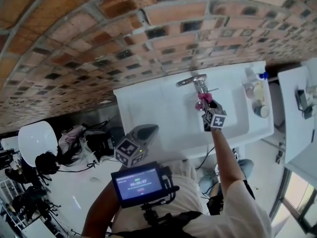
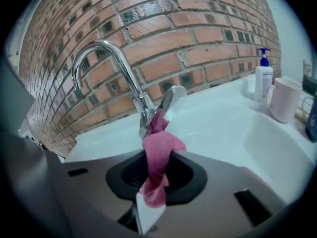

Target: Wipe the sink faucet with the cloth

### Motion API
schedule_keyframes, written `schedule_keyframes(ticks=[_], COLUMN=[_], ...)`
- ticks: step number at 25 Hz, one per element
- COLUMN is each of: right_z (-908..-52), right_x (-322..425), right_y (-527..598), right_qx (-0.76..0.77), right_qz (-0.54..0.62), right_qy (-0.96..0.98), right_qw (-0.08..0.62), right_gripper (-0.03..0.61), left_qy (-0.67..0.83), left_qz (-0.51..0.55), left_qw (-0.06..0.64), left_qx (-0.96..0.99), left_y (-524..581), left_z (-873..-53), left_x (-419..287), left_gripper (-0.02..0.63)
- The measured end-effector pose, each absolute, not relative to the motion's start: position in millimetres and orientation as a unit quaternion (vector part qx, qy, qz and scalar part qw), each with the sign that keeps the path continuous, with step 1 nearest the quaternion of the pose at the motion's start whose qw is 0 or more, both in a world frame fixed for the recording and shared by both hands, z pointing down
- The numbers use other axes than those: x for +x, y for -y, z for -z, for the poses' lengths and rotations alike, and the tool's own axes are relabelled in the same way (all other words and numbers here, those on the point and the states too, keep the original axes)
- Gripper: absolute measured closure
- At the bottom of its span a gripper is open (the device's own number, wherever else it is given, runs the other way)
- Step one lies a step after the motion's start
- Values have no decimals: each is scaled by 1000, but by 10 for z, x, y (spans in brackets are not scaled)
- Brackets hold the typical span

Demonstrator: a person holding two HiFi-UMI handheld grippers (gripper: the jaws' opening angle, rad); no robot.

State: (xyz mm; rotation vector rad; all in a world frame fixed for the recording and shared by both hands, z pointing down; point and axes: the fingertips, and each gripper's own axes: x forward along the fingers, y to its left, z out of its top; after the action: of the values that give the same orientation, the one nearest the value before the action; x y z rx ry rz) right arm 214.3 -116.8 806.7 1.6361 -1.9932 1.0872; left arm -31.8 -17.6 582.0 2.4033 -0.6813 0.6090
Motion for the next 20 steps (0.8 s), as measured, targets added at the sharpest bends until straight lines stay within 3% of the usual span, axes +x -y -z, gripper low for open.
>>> schedule_keyframes(ticks=[20], right_z=[-8028], right_x=[2238], right_y=[1344], right_qx=[598], right_qz=[-441], right_qy=[659], right_qw=[121], right_gripper=[485], left_qy=[255], left_qz=[-223], left_qw=[295], left_qx=[894], left_y=[133], left_z=[-5911], left_x=[-322], left_gripper=[623])
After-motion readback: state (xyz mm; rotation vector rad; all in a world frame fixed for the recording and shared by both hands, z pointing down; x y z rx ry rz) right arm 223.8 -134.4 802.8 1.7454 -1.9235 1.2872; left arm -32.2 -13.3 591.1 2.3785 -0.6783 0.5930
